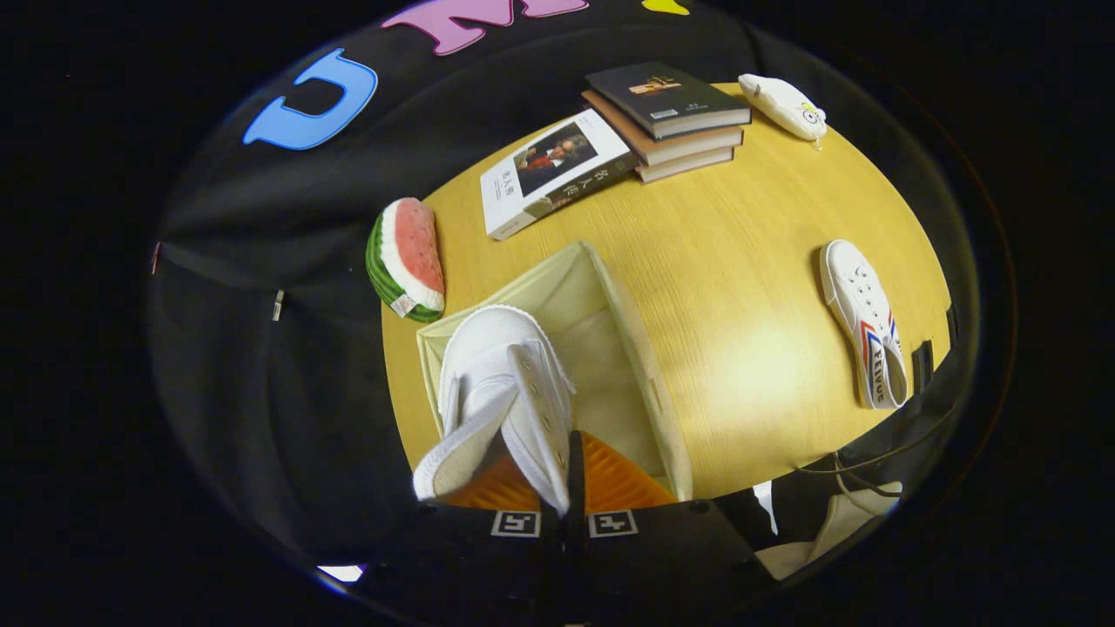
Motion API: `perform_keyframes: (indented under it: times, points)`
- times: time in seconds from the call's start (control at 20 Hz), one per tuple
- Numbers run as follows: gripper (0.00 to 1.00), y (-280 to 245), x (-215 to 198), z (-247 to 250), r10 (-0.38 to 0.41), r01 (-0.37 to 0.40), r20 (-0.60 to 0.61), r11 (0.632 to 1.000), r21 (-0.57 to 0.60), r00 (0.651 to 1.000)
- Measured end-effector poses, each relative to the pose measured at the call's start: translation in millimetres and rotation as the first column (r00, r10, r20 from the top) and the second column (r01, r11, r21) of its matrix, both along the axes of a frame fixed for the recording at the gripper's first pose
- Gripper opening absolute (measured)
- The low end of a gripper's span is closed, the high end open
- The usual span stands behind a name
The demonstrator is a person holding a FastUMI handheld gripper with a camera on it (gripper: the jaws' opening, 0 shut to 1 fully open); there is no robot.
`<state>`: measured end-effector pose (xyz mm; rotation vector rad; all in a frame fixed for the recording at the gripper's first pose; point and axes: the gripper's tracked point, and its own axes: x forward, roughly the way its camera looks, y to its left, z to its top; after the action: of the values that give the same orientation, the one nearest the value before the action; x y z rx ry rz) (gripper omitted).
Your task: Open the storage box then place both shoes into the box .Put the left shoe in first, then the right shoe, with the right side of both shoes facing outward in a uniform manner.
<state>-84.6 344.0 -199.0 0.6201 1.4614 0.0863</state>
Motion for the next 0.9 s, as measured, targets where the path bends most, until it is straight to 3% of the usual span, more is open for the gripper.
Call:
perform_keyframes:
  times: [0.45,0.65,0.75,0.85,0.9]
  points:
    - [0.05,34.8,6.0,-40.1,-0.036,0.035,-0.014,0.998,-0.048,0.999]
    - [0.06,51.4,6.4,-48.9,-0.007,0.008,0.022,0.999,-0.032,1.000]
    - [0.15,63.0,3.4,-49.3,0.007,-0.008,0.021,1.000,0.023,1.000]
    - [0.34,72.9,-2.5,-42.8,0.029,-0.029,0.004,0.995,0.096,1.000]
    - [0.49,76.2,0.5,-38.0,0.033,-0.035,0.022,0.992,0.119,0.999]
